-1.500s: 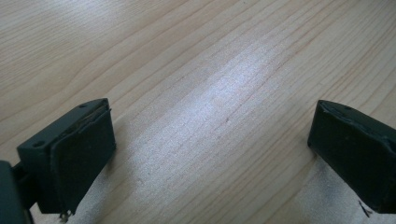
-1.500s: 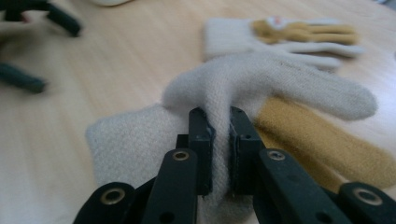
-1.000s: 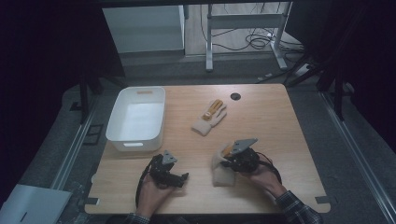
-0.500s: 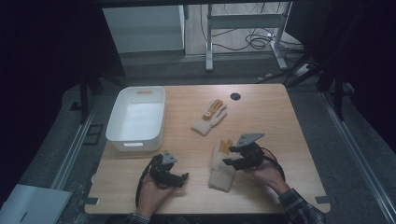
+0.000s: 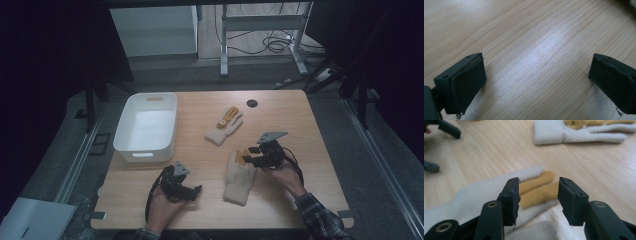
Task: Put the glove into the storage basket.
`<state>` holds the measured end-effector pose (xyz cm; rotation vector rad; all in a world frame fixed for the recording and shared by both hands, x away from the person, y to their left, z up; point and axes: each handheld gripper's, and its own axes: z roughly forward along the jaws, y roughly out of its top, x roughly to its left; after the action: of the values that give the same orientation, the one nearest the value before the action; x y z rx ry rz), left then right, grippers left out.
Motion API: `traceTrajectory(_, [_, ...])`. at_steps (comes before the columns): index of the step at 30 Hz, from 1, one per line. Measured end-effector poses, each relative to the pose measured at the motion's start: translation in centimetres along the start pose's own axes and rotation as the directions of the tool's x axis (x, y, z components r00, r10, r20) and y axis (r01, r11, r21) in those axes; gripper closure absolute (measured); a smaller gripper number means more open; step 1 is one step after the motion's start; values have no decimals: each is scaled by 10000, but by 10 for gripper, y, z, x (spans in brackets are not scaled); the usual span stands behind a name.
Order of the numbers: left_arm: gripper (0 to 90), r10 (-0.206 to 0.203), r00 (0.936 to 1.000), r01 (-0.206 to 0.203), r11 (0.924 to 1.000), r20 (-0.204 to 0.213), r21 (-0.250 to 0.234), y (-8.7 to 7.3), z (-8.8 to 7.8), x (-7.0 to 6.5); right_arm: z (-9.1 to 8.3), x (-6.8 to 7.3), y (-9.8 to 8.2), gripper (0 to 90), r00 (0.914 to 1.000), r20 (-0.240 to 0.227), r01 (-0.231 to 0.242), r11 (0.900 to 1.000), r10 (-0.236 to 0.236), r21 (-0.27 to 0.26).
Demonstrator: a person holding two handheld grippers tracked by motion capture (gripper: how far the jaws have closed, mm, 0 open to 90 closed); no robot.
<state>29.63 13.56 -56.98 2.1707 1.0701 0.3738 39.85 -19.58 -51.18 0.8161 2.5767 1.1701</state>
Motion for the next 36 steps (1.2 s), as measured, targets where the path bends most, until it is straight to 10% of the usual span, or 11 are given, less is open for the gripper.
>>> traceTrajectory(12, [10,-2,10000,2,10000,4,1,0,0,0,29,-13,24,463,9982,280,-530,9985,533,-99])
traceTrajectory(26, [10,12,10000,-12,10000,-3,5,0,0,0,71,-16,56,740,9986,-42,-534,9986,534,63])
traceTrajectory(36, [10,-14,10000,14,10000,-3,-31,0,0,0,108,-7,75,778,9995,-142,-282,9992,286,280])
